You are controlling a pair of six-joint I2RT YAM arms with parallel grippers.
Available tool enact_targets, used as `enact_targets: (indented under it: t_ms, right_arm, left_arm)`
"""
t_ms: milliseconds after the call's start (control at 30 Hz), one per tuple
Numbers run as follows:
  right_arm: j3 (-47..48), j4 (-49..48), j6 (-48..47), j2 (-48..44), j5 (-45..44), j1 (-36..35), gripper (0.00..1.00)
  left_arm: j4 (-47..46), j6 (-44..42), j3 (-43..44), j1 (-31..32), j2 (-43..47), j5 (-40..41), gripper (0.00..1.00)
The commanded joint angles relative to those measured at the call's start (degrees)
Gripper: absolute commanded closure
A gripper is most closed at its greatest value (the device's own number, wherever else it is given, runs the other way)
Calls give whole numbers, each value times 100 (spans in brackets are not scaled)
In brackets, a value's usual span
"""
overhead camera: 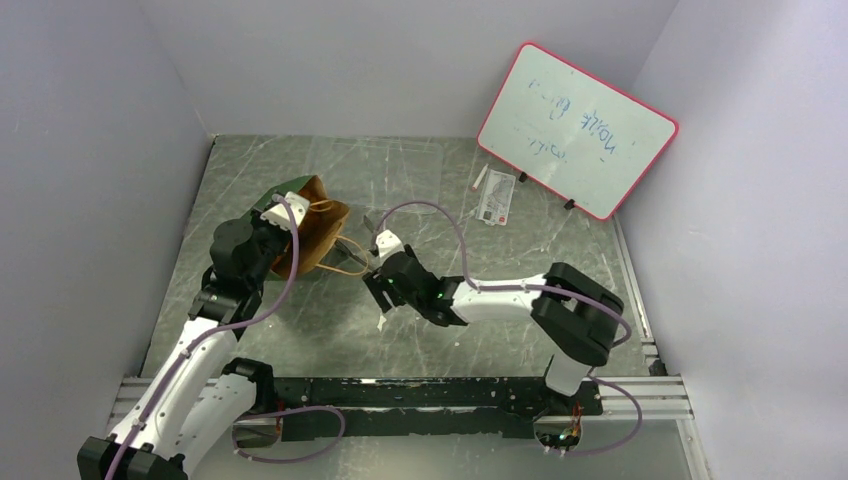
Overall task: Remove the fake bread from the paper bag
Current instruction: Pick up the clamp at the center of the board.
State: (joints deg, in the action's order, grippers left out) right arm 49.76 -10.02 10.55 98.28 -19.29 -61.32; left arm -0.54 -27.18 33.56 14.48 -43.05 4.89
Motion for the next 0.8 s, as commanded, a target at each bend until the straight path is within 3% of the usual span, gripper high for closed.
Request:
enact_targets:
  t_ms: [0, 33, 100, 267, 467, 767]
  right_arm:
    - [-127, -267, -84, -469, 164, -96, 21]
    - [-166, -310, -105, -480, 88, -86, 6]
    - [-230, -375, -160, -431, 4, -21, 1]
    - [-508, -867, -326, -319, -254, 151, 0]
    - [-852, -1600, -407, -274, 101, 512, 0]
    - [-838, -1860, -514, 51, 611, 630, 0]
  left_arm:
    - [20, 102, -36, 29, -55, -54, 93]
    - [29, 126, -28, 29, -75, -72, 93]
    - [51, 153, -9, 29, -98, -86, 93]
    - [146, 270, 74, 28, -66, -128, 93]
    - [206, 569, 115, 29, -72, -223, 93]
    - [289, 864, 214, 29, -138, -421, 93]
